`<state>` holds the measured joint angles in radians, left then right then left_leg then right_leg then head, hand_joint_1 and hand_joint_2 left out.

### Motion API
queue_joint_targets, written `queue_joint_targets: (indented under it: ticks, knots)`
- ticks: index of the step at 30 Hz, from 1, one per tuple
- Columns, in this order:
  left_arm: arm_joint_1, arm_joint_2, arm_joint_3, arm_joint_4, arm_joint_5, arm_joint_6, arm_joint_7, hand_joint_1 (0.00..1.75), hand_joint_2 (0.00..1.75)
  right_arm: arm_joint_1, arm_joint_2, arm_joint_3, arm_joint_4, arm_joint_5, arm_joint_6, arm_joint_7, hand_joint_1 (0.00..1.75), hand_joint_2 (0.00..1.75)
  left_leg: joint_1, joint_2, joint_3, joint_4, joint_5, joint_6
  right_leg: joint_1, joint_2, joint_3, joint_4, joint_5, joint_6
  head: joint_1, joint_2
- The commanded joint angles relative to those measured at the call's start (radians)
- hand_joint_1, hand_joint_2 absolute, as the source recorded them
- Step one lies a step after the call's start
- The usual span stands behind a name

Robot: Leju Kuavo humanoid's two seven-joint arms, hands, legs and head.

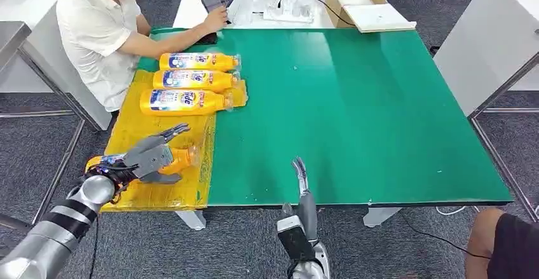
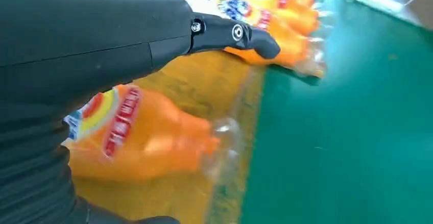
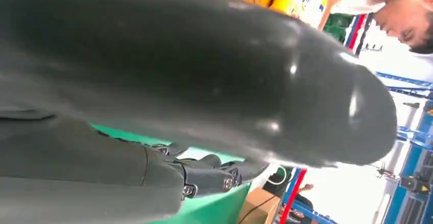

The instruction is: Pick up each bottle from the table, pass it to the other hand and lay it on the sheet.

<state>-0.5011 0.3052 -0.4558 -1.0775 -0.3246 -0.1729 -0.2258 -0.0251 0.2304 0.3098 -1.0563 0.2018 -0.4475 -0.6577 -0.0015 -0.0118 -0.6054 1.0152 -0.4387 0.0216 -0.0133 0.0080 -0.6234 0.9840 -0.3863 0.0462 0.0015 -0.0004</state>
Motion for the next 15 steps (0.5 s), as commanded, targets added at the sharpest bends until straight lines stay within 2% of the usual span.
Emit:
queue_joint_targets:
  ticks: [1, 9, 11, 15]
  knots:
    - [0.057, -0.070, 0.087, -0.130, -0.020, 0.020, -0.006, 0.00, 1.75, -0.006, -0.014, -0.016, 0.035, -0.002, -0.007, -0.002, 0.00, 0.00, 0.001, -0.001, 0.004, -0.001, -0.001, -0.001, 0.001, -0.003, 0.004, -0.001, -0.002, -0.002, 0.000, 0.000]
    - [0.106, -0.070, 0.130, -0.204, 0.069, -0.041, 0.009, 0.00, 1.75, 0.002, -0.016, -0.023, 0.035, -0.001, -0.018, -0.004, 0.00, 0.00, 0.002, 0.001, 0.005, -0.001, -0.002, -0.001, 0.002, -0.001, 0.005, -0.001, -0.002, -0.002, 0.000, 0.000]
    - [0.138, -0.105, 0.164, -0.250, 0.101, -0.023, 0.005, 0.00, 1.75, 0.007, -0.014, -0.028, 0.029, -0.004, -0.017, -0.007, 0.00, 0.00, 0.002, 0.001, 0.005, -0.001, -0.002, -0.001, 0.002, -0.002, 0.005, 0.000, -0.002, -0.002, 0.000, 0.000]
    - [0.147, -0.116, 0.160, -0.266, 0.098, -0.014, 0.009, 0.00, 1.75, 0.009, -0.013, -0.027, 0.026, -0.004, -0.017, -0.008, 0.00, 0.00, 0.001, 0.000, 0.004, -0.001, -0.001, -0.001, 0.002, -0.002, 0.004, -0.001, -0.002, -0.001, 0.000, 0.000]
